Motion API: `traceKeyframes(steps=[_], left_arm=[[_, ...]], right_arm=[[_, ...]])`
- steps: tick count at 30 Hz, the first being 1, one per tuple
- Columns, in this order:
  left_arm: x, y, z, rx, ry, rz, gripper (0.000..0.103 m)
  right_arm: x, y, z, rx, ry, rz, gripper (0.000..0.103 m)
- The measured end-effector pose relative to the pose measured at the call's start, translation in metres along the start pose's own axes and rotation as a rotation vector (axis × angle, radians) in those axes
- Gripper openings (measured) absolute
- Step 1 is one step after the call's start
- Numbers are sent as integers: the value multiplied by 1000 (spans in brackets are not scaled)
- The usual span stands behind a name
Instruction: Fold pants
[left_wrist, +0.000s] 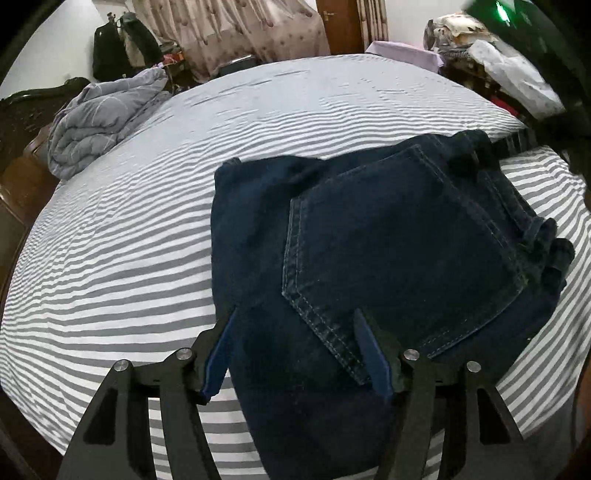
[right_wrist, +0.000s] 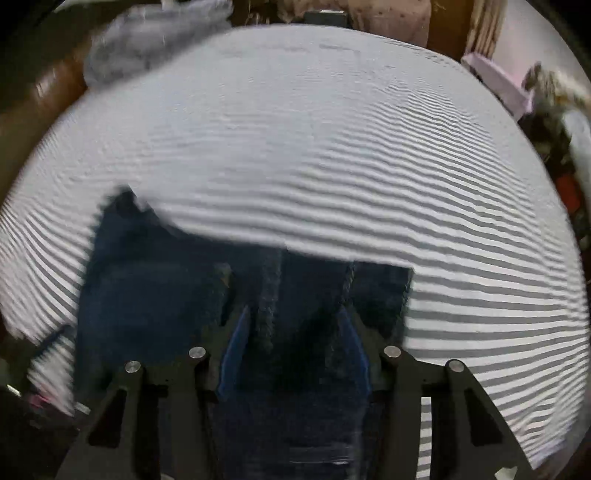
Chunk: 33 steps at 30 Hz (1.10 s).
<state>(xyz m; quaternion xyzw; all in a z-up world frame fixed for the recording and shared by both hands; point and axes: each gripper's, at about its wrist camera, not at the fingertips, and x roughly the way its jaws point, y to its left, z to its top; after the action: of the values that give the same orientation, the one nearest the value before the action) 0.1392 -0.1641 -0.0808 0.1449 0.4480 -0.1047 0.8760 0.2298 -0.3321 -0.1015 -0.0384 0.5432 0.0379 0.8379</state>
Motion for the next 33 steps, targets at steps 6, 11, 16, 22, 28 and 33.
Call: traceKeyframes(steps=[6,11,16,22,28,33], left_arm=[[21,2,-1,-49,35,-5,67],[17,6,2,-61,45,-5,70],[18,10,8,-74,49,-20,70],[20,41,43,-148,-1,-98,70],[52,67,74,-166,11,-163,70],[63,82,95,-148,-8,-212,70]], right_arm=[[17,-5,-36,20,24,-40,54],[12,-11,-42,83,20,-11,57],[6,-17,-64,119,30,18,60],[-2,-21,-90,140,19,47,59],[-4,-24,-95,158,16,60,59],[-26,-42,-73,226,-71,113,58]])
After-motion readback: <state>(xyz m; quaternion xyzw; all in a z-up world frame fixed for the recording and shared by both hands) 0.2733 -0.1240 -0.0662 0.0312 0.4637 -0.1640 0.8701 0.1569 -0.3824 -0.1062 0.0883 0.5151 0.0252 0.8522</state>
